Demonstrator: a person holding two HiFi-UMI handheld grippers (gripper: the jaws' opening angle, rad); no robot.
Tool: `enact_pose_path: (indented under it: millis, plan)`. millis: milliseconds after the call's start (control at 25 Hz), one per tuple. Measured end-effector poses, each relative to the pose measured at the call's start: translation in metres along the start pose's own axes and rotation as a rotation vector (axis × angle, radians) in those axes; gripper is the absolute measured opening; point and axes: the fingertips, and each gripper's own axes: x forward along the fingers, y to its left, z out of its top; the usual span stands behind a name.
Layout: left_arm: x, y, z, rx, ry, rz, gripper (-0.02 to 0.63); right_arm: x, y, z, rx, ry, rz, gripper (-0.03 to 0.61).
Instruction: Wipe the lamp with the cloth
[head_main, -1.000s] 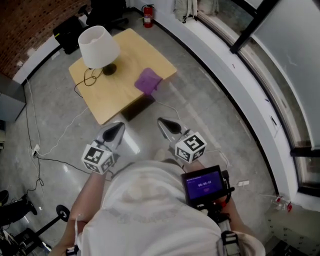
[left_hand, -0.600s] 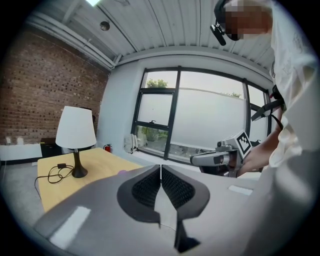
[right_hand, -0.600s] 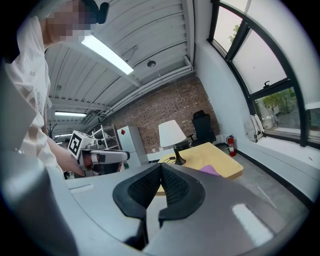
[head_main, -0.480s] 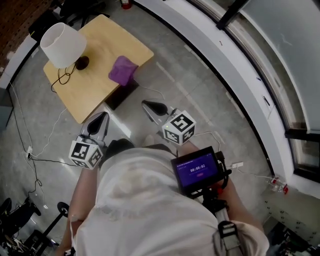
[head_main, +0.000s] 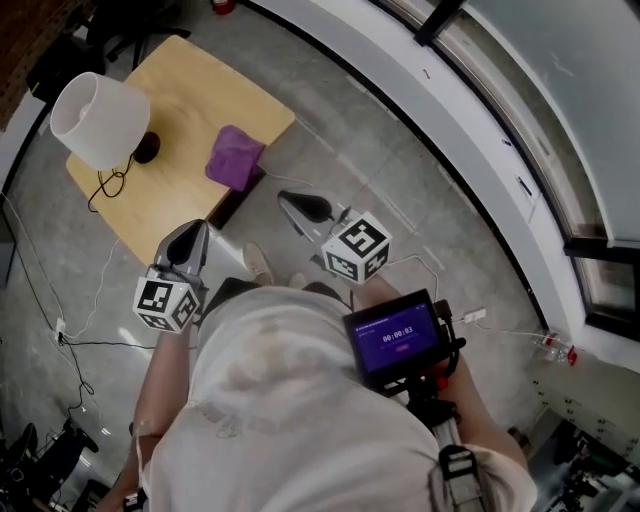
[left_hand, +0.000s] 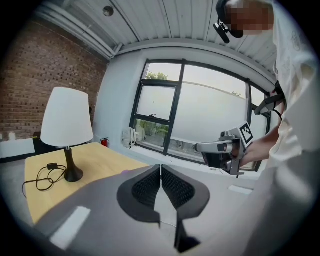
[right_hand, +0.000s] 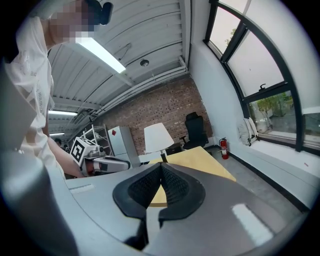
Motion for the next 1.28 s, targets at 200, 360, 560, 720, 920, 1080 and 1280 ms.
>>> enact_pose_path:
  millis: [200,360,560,720,920,1080,1280]
  plan:
    - [0.031,0.023,0.003,0.0,0.018,-0.049,0.009,0.02,-0.024,0.011,0.022,-0.012,-0.062,0.014]
    - [0.046,0.045,0.011,0.016,0.03,-0.092,0.009,0.043,-0.027,0.022,0.03,-0.022,-0.1,0.014]
    - [0.064,0.065,0.011,0.031,0.053,-0.132,0.009,0.063,-0.036,0.03,0.03,-0.02,-0.131,0.014]
    - [0.08,0.072,-0.006,0.008,0.102,-0.147,0.009,0.071,-0.043,0.029,0.039,-0.009,-0.138,0.014]
    - [0.109,0.075,-0.03,-0.016,0.178,-0.148,0.009,0.08,-0.058,0.02,0.062,0.023,-0.118,0.014]
    - [0.139,0.077,-0.042,-0.022,0.23,-0.12,0.011,0.092,-0.077,0.021,0.066,0.049,-0.076,0.014]
    - [0.17,0.077,-0.061,-0.015,0.33,-0.122,0.014,0.105,-0.106,0.035,0.058,0.058,-0.012,0.014]
